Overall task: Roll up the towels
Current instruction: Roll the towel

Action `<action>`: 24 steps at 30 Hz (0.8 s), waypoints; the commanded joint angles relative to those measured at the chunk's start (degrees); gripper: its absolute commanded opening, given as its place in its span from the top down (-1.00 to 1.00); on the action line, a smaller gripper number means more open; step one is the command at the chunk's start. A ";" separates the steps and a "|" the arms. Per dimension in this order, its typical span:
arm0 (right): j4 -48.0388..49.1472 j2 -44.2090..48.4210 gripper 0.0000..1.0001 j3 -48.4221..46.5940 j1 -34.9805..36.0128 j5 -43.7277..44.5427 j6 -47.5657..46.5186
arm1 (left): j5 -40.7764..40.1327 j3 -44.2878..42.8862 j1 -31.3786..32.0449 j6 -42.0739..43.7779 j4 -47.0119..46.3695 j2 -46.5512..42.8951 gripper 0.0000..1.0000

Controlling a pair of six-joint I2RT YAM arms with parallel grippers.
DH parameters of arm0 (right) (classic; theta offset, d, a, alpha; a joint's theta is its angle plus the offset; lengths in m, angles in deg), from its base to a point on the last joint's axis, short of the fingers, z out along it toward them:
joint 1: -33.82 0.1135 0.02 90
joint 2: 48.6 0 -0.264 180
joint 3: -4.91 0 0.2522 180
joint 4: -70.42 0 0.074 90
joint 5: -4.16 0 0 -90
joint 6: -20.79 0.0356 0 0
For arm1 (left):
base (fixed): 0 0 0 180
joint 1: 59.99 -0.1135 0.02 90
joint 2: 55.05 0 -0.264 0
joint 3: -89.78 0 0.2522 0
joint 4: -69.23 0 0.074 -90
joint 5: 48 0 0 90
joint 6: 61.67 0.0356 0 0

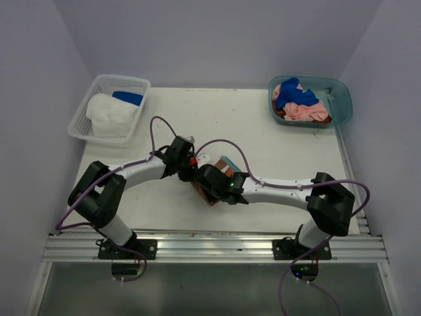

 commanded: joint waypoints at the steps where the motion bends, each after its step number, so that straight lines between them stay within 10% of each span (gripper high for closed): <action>1: 2.72 -2.64 0.40 -0.85 -0.81 -0.94 -2.27 | 0.35 -0.34 -0.19 -0.01 -1.01 -0.11 0.62; 14: 4.12 -3.80 -0.17 1.08 -0.81 -2.53 -2.36 | 0.35 -0.17 -1.50 1.31 -0.40 -0.91 0.62; 24: 5.70 -7.83 -0.13 2.66 -0.64 -1.66 -2.80 | 0.79 -0.52 -2.82 1.84 -0.05 -1.26 0.62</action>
